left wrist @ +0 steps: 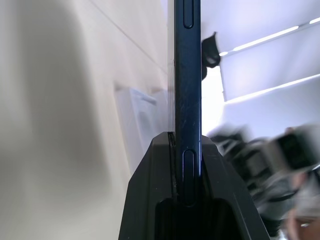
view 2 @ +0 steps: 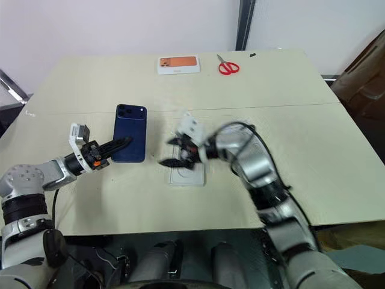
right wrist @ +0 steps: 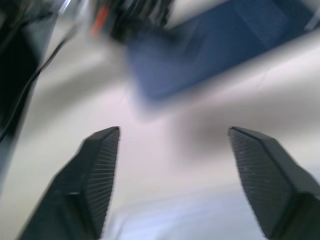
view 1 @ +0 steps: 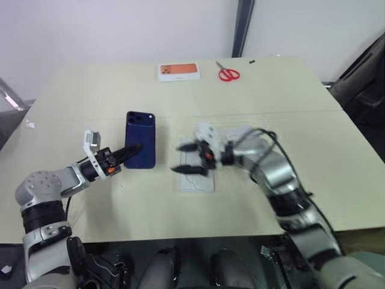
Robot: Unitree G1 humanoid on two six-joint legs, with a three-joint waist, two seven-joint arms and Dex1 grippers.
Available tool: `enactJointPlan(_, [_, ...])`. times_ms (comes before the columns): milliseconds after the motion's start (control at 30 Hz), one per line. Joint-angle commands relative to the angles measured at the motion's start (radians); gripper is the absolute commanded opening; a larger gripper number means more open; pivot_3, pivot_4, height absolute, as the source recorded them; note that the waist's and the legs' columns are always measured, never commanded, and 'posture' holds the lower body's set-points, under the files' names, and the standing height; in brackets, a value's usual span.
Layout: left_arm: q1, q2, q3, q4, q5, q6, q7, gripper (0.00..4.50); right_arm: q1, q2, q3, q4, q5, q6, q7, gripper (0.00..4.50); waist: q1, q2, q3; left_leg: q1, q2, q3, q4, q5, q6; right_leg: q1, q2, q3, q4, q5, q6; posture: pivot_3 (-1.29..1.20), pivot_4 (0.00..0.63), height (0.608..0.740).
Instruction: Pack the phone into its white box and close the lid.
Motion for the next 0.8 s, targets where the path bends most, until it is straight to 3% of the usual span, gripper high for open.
enactJointPlan(33, [-0.011,-0.012,0.021,-0.061,-0.057,0.002,0.023,0.0,0.032,-0.064,0.033,-0.129,-0.019,-0.124,0.021,3.43,-0.007,0.0,0.0,0.0,0.0,0.0,0.0,0.0,0.0,0.0,0.0,0.0,0.0,0.0,0.0,0.0,0.15,0.734])
enactJointPlan(500, [-0.01,-0.057,0.007,-0.089,-0.103,0.017,0.099,0.0,0.153,-0.139,0.141,-0.08,-0.142,-0.377,-0.019,3.43,-0.007,-0.003,0.002,0.0,0.001,0.0,0.001,0.003,-0.004,0.001,0.001,0.0,0.0,0.0,0.0,0.0,0.15,0.734])
enactJointPlan(600, [-0.006,-0.069,0.008,-0.099,-0.114,0.023,0.118,0.0,0.17,-0.155,0.155,-0.07,-0.16,-0.399,-0.01,2.16,0.0,-0.003,0.002,0.0,0.001,0.0,0.001,0.003,-0.004,0.002,0.001,0.0,0.0,0.0,0.0,0.0,0.15,0.734])
enactJointPlan(800, [-0.003,-0.07,0.013,-0.106,-0.128,0.03,0.139,0.0,0.183,-0.156,0.152,-0.069,-0.162,-0.405,-0.013,2.16,0.011,-0.003,0.002,0.001,0.001,0.0,0.001,0.003,-0.004,0.002,0.001,0.0,-0.001,0.0,0.0,0.0,0.15,0.734])
